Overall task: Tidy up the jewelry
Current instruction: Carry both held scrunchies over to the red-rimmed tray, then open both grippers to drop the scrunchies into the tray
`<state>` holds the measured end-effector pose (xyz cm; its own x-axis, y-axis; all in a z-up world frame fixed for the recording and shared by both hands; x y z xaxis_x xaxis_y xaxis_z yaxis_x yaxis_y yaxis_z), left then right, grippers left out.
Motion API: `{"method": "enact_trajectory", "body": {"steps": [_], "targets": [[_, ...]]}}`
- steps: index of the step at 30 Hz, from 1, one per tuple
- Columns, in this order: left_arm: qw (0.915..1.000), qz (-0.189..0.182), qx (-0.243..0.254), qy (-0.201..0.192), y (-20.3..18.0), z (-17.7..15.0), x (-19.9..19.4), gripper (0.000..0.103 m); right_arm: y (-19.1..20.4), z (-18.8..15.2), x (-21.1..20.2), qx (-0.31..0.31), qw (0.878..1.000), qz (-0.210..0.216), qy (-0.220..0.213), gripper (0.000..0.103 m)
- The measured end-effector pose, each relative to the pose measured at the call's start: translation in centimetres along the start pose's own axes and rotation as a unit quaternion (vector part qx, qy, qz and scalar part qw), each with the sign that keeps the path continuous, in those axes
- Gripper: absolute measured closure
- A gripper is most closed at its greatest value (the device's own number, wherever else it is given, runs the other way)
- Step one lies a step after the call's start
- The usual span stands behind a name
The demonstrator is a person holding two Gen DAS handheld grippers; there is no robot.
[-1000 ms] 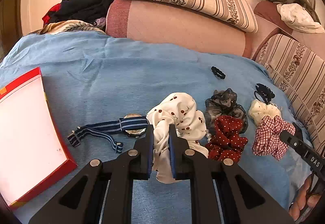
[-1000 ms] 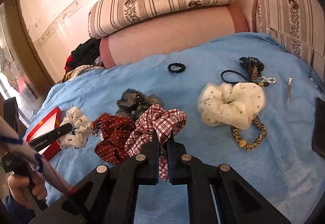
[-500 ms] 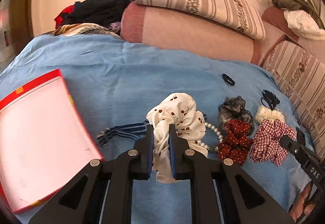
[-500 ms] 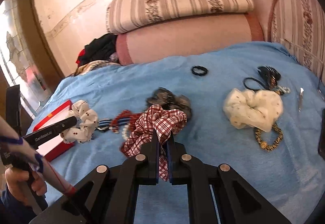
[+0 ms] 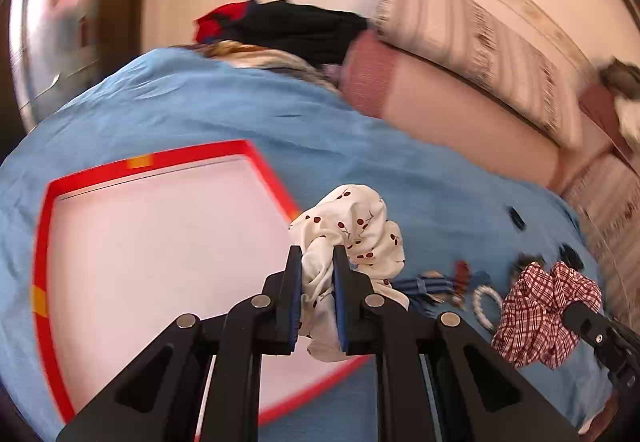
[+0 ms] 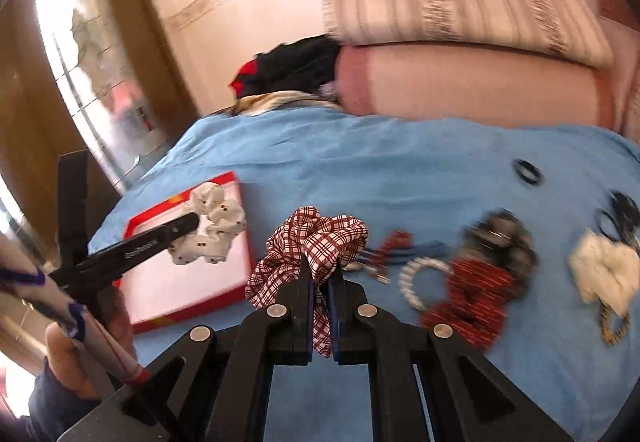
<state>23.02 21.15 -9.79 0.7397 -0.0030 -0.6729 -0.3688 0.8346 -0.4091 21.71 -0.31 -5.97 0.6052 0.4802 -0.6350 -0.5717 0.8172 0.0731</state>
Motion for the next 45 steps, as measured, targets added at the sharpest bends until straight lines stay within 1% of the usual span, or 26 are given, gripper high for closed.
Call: {"method": "enact_trajectory", "body": {"steps": [3,4,7,9,11,13,19,22,25,29,36,37,38,39,40,41,42,43,44,45], "targets": [[0.9993,0.016,-0.03,-0.012,3.2,2.1,-0.6,0.089,2.6,2.0,2.1,-0.014,1.0,0.021,0.005,0.096],[0.9985,0.031,-0.038,-0.023,4.8,3.1,-0.9,0.089,3.4,2.4,2.7,-0.018,0.999,0.027,0.006,0.096],[0.9954,0.062,-0.062,-0.039,8.4,4.9,-1.4,0.089,5.9,4.3,5.2,-0.036,0.998,0.043,0.01,0.096],[0.993,0.068,-0.09,-0.034,10.9,5.8,-1.1,0.089,7.7,5.3,7.3,-0.039,0.997,0.061,0.019,0.096],[0.9906,0.078,-0.108,-0.031,12.6,6.3,-0.7,0.089,9.4,6.2,9.5,-0.041,0.996,0.077,0.03,0.096],[0.9878,0.09,-0.123,-0.03,14.1,6.8,-0.4,0.089,10.5,6.9,10.7,-0.043,0.995,0.085,0.036,0.096],[0.9822,0.114,-0.147,-0.029,16.4,7.7,0.6,0.089,13.9,9.0,14.9,-0.068,0.992,0.094,0.046,0.096],[0.9798,0.121,-0.159,-0.016,17.2,7.4,1.5,0.089,14.6,9.5,17.1,-0.076,0.991,0.096,0.053,0.096],[0.9787,0.127,-0.161,-0.01,17.6,7.2,2.0,0.089,15.5,9.7,19.5,-0.077,0.99,0.098,0.064,0.096],[0.9757,0.147,-0.163,-0.01,18.5,7.0,2.8,0.089,16.3,9.7,22.7,-0.08,0.989,0.104,0.073,0.096],[0.9725,0.162,-0.167,-0.006,19.5,6.9,3.6,0.088,16.4,9.5,25.9,-0.076,0.988,0.102,0.082,0.096],[0.9717,0.167,-0.167,-0.006,19.7,6.9,3.6,0.086,16.3,9.5,26.2,-0.074,0.988,0.103,0.084,0.096],[0.9699,0.176,-0.169,-0.006,20.0,6.9,3.7,0.078,16.3,9.4,26.4,-0.074,0.988,0.102,0.085,0.096],[0.9688,0.179,-0.171,-0.006,20.2,6.8,3.8,0.074,16.2,9.3,26.6,-0.075,0.989,0.098,0.086,0.094],[0.9675,0.183,-0.174,-0.006,20.4,6.8,3.8,0.067,16.0,9.2,26.7,-0.075,0.989,0.095,0.085,0.093],[0.966,0.187,-0.178,-0.006,20.6,6.8,3.9,0.059,15.9,9.2,26.7,-0.076,0.989,0.094,0.086,0.083],[0.9655,0.189,-0.179,-0.006,20.7,6.8,3.9,0.055,15.7,9.1,26.7,-0.073,0.989,0.095,0.086,0.073],[0.9649,0.193,-0.178,-0.009,20.7,6.8,3.7,0.05,15.6,9.1,26.6,-0.068,0.99,0.096,0.081,0.052],[0.9643,0.197,-0.176,-0.013,20.7,6.9,3.5,0.044,15.4,9.2,26.4,-0.064,0.99,0.097,0.074,0.037],[0.964,0.198,-0.177,-0.016,20.7,7.0,3.3,0.04,15.2,9.3,26.2,-0.061,0.991,0.096,0.068,0.035]]}}
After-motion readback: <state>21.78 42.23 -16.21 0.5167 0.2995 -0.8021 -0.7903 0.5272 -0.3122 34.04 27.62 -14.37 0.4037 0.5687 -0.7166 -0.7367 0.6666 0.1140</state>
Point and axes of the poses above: each gripper's, at about its wrist camera, not at the fingertips, and x roughly the way its jaws point, y to its left, z to its top, the point moved 9 cm from there along x, roughly the way its jaws point, and after that the axes turned 14 degrees about -x, right-handed, at the moved point
